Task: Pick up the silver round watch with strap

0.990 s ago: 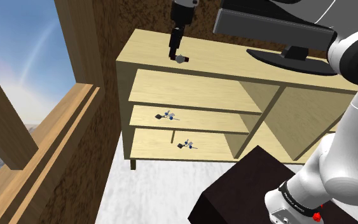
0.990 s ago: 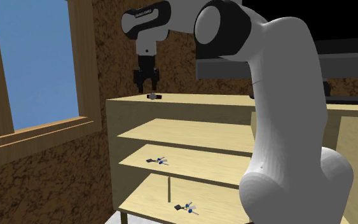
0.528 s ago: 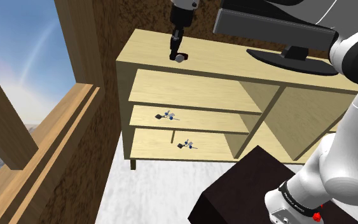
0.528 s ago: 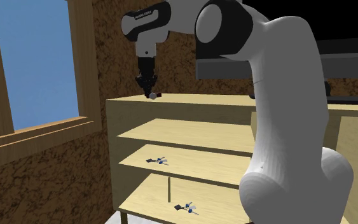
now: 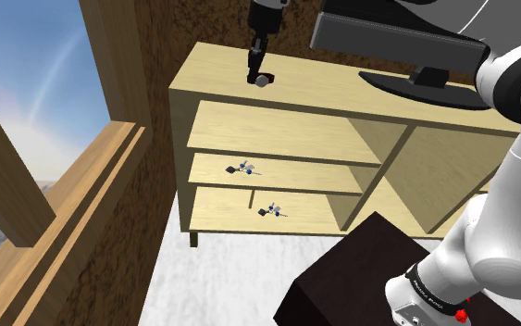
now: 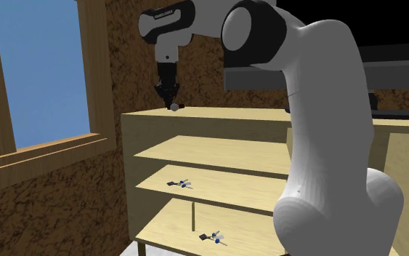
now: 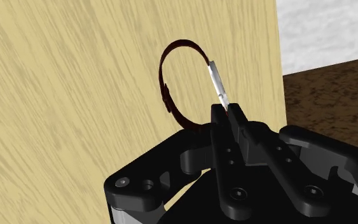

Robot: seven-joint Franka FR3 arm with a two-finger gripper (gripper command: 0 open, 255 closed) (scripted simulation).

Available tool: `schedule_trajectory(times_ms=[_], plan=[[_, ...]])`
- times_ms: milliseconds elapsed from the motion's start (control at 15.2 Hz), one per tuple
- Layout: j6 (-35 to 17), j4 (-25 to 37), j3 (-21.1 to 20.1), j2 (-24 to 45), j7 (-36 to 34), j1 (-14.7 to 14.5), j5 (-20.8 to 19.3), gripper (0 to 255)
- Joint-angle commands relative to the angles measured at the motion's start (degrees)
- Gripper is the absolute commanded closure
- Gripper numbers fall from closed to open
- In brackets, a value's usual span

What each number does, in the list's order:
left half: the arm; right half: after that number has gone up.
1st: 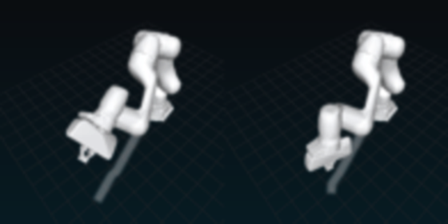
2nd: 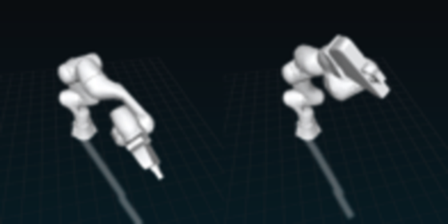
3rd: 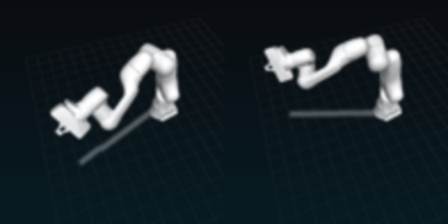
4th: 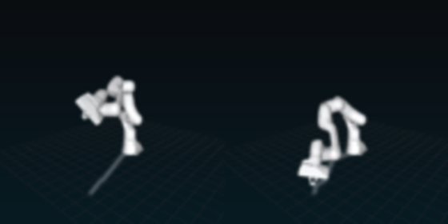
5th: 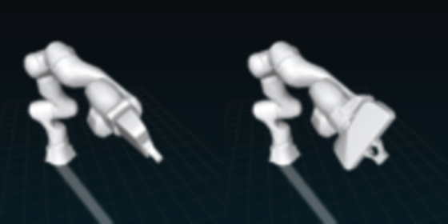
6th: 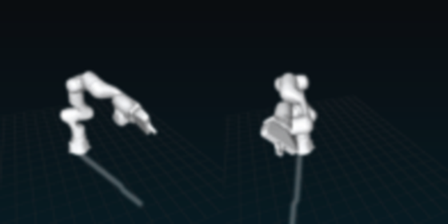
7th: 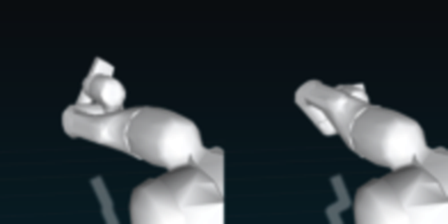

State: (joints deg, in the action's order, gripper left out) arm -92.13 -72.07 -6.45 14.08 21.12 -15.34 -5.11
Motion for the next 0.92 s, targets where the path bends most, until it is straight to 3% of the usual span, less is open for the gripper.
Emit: schedule_trajectory(times_ms=[0, 396, 726, 858], plan=[[1.96, 2.54, -0.04, 0.61, 0.02, -0.14, -0.09, 255], [8.42, 12.26, -0.08, 3.89, 0.26, -0.65, -0.53, 255], [15.32, 23.88, -0.04, 8.62, 0.56, -1.44, -1.21, 255], [15.55, 24.30, -0.03, 8.80, 0.57, -1.48, -1.23, 255]])
